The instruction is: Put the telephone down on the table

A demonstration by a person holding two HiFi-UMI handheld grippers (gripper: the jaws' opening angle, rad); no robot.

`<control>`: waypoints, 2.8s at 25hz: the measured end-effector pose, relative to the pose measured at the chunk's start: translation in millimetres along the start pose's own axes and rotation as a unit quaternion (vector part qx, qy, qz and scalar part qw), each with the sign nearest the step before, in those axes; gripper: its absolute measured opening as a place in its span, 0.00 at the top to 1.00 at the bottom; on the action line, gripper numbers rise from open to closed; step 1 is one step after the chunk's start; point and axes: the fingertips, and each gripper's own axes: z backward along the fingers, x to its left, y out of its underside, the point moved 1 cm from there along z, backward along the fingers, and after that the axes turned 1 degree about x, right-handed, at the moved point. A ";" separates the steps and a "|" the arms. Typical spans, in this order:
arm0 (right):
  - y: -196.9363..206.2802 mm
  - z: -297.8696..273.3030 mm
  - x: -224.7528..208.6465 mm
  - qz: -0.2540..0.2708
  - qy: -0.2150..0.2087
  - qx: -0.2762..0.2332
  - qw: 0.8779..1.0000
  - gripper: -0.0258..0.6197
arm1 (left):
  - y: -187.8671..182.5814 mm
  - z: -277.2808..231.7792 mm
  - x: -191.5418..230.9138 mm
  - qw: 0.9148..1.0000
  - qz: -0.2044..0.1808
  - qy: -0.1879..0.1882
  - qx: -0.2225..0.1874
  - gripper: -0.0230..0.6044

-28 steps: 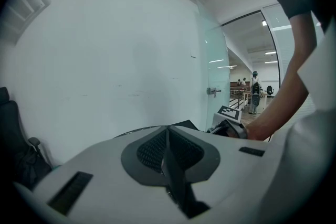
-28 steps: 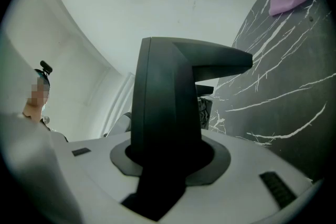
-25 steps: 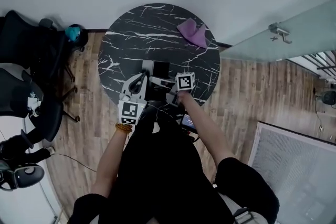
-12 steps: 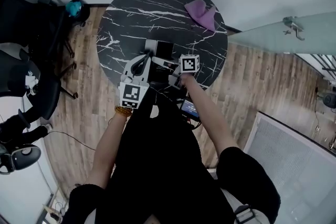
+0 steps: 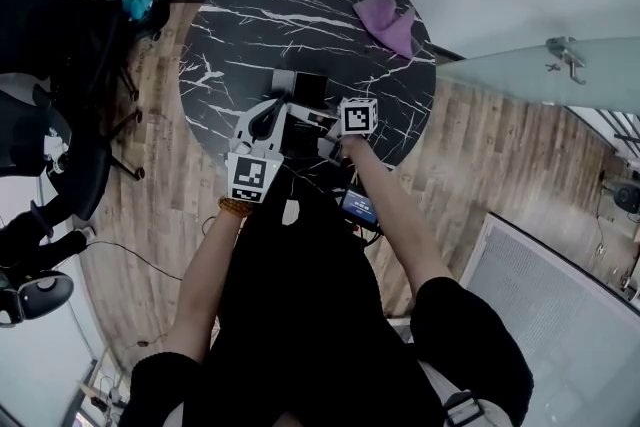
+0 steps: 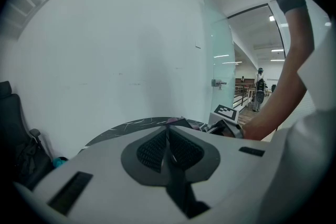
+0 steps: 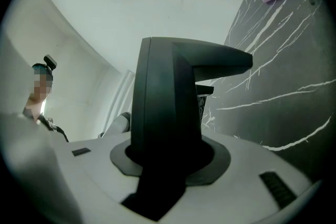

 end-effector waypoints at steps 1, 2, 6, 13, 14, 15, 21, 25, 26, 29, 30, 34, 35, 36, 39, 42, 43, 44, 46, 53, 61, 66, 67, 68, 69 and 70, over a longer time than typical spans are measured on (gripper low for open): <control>0.1 -0.2 -0.3 0.000 -0.004 0.002 1.000 0.70 | 0.7 -1.2 -0.7 1.000 0.000 0.000 0.000 0.92; -0.3 -0.4 -0.6 0.002 -0.008 0.003 1.000 0.70 | 1.4 -2.3 -1.0 1.000 0.000 0.000 0.000 0.92; 0.9 2.3 -10.1 0.001 0.001 0.004 1.000 0.70 | 6.2 -4.3 -0.5 1.000 0.004 -0.004 0.004 0.92; 5.8 8.9 -26.2 -0.002 0.014 0.015 1.000 0.70 | 16.6 -10.8 -2.2 1.000 0.016 -0.010 0.015 0.92; 6.2 9.4 -27.3 -0.001 0.014 0.016 1.000 0.70 | 17.8 -11.8 -2.6 1.000 0.018 -0.011 0.016 0.92; 6.4 9.9 -28.7 0.000 0.015 0.017 1.000 0.70 | 18.7 -12.9 -3.2 1.000 0.020 -0.012 0.017 0.92; 5.4 16.0 -45.2 -0.002 0.031 0.019 0.999 0.70 | 26.0 -19.5 -4.5 0.999 0.031 -0.015 0.026 0.92; 2.4 13.3 -48.7 -0.003 0.024 0.022 0.999 0.70 | 32.6 -22.8 -3.1 0.998 0.041 -0.020 0.032 0.92; 2.1 12.0 -48.9 -0.004 0.019 0.022 1.000 0.70 | 33.8 -23.5 -2.9 0.998 0.042 -0.021 0.034 0.92; 2.5 9.7 -51.4 -0.014 0.007 0.021 1.000 0.70 | 36.1 -25.6 -2.4 0.998 0.045 -0.024 0.036 0.92; 2.9 9.8 -53.7 -0.017 0.009 0.022 1.000 0.70 | 36.7 -26.2 -2.3 0.998 0.047 -0.025 0.037 0.92; 3.9 12.0 -68.5 -0.025 0.035 0.029 0.999 0.70 | 40.1 -29.8 -2.4 0.998 0.051 -0.025 0.042 0.92; 4.0 11.3 -71.0 -0.027 0.037 0.029 0.999 0.70 | 41.4 -30.7 -2.1 0.997 0.052 -0.025 0.043 0.92; 4.0 10.4 -73.2 -0.029 0.037 0.030 0.998 0.70 | 42.7 -31.3 -1.5 0.997 0.053 -0.025 0.045 0.92; 4.1 9.8 -78.1 -0.026 0.039 0.033 0.998 0.70 | 46.7 -32.7 0.2 0.997 0.057 -0.029 0.049 0.92; 3.0 9.3 -82.5 -0.023 0.045 0.036 0.998 0.70 | 49.9 -36.3 2.1 0.996 0.059 -0.031 0.053 0.92; 3.5 9.0 -84.6 -0.025 0.047 0.035 0.998 0.70 | 51.0 -37.2 2.3 0.996 0.060 -0.030 0.054 0.92; 4.5 8.5 -86.1 -0.029 0.046 0.035 0.998 0.70 | 52.2 -37.8 2.3 0.996 0.061 -0.030 0.055 0.92; 5.6 8.3 -88.6 -0.028 0.048 0.037 0.998 0.70 | 53.6 -38.7 2.9 0.996 0.062 -0.031 0.057 0.92; 10.9 9.9 -98.3 -0.048 0.060 0.042 0.996 0.70 | 54.6 -41.3 4.6 0.996 0.064 -0.032 0.062 0.92; 16.1 13.8 -105.0 -0.034 0.075 0.052 0.995 0.70 | 56.8 -41.6 2.9 0.995 0.066 -0.032 0.062 0.92; 20.1 14.3 -108.1 -0.020 0.080 0.060 0.995 0.70 | 58.2 -40.1 2.1 0.995 0.065 -0.032 0.064 0.92; 20.3 14.5 -108.0 -0.019 0.080 0.061 0.995 0.70 | 59.4 -39.3 2.6 0.995 0.065 -0.034 0.066 0.92; 20.6 14.5 -107.8 -0.016 0.080 0.063 0.995 0.70 | 60.9 -38.6 3.4 0.995 0.065 -0.036 0.067 0.92; 21.0 14.3 -107.8 -0.013 0.080 0.066 0.994 0.70 | 62.1 -38.2 4.1 0.995 0.065 -0.038 0.067 0.92; 21.6 14.3 -108.1 -0.011 0.081 0.068 0.994 0.70 | 63.1 -38.0 4.3 0.995 0.066 -0.038 0.067 0.92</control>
